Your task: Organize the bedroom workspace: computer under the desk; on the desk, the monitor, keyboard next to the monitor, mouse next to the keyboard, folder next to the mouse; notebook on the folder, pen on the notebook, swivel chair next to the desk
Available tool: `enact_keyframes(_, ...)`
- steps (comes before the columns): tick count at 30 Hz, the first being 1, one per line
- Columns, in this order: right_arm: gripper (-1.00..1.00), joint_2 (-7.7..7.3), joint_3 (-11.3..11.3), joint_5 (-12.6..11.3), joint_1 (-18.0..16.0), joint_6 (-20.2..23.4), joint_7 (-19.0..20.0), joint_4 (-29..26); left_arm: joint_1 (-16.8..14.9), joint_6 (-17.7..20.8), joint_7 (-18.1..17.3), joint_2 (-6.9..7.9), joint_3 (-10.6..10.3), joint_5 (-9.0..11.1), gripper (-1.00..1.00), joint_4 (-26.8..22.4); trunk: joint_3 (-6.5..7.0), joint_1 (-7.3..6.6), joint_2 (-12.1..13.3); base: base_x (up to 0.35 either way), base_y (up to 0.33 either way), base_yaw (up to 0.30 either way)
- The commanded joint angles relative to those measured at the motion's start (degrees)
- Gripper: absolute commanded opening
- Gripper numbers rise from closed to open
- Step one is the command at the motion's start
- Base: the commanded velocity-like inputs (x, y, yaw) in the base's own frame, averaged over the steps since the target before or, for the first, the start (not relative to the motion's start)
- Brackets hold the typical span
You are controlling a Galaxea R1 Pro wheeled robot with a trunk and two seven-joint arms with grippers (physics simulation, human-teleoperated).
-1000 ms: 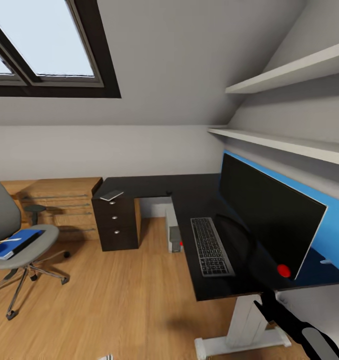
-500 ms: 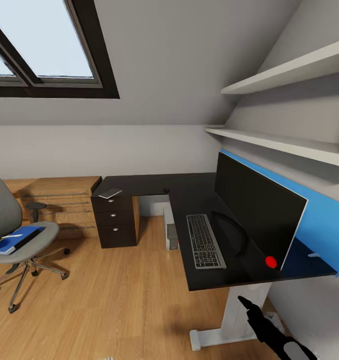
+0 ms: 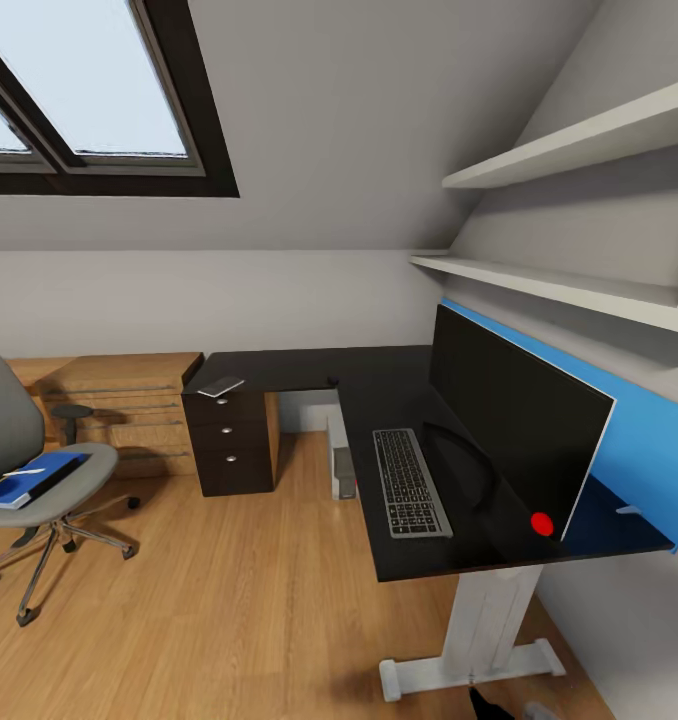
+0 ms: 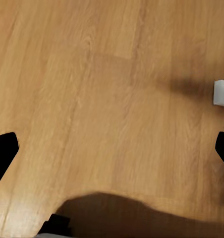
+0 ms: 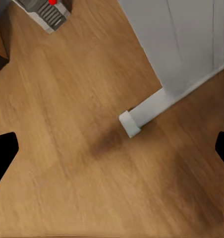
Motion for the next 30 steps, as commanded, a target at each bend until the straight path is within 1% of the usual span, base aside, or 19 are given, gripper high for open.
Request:
enact_keyframes(1,1.0,0.03,-0.5,0.7,-0.1,-0.6,-0.1,0.4,0.0,-0.3,0.1,0.05,0.0,0.6,1.0,0.5,0.13,-0.21,0.4,0.0,0.0,0.0)
enact_keyframes(3,1.0,0.12,-0.5,3.4,-0.1,-2.0,-3.4,1.3,0.0,-2.2,0.1,0.38,0.1,0.6,1.0,3.0,0.49,-0.65,1.2,0.0,0.0,0.0)
enact_keyframes(4,1.0,0.16,-0.5,4.0,-0.1,-2.2,-4.3,1.6,0.0,-3.0,0.1,0.48,0.1,0.6,1.0,3.7,0.66,-0.87,1.6,0.0,0.0,0.0)
enact_keyframes(5,1.0,0.27,-0.5,5.0,-0.1,-2.5,-5.8,2.2,0.0,-4.7,0.1,0.73,0.1,0.6,1.0,5.0,0.84,-1.09,2.0,0.0,0.0,0.0)
enact_keyframes(7,1.0,0.51,-0.5,6.2,0.0,-3.3,-7.3,2.8,0.0,-7.4,0.1,1.05,0.0,0.6,1.0,6.9,1.2,-1.53,2.8,0.0,0.0,0.0)
enact_keyframes(8,1.0,0.58,-0.5,6.5,0.0,-3.7,-7.6,2.9,0.0,-8.1,0.1,1.13,0.0,0.6,1.0,7.4,1.38,-1.75,3.2,0.0,0.0,0.0)
enact_keyframes(10,1.0,0.88,-0.5,7.5,0.0,-5.8,-8.4,3.2,0.0,-9.9,0.0,1.37,0.0,0.6,1.0,9.2,1.74,-2.19,4.0,0.0,0.0,0.0)
enact_keyframes(15,1.0,1.44,-0.5,8.0,0.1,-7.7,-8.9,3.3,0.0,-10.9,-0.1,1.6,0.0,0.7,1.0,10.8,2.64,-3.29,6.0,0.0,0.0,0.0)
enact_keyframes(22,1.0,2.37,-0.5,8.2,0.1,-8.2,-9.1,3.4,0.0,-11.4,-0.1,1.74,0.1,0.8,1.0,11.2,2.64,-3.29,6.0,0.0,0.0,0.0)
enact_keyframes(30,1.0,2.62,-0.5,8.3,0.1,-8.4,-9.1,3.4,0.0,-11.5,-0.1,1.75,0.1,0.8,1.0,11.3,2.64,-3.29,6.0,0.0,0.0,0.0)
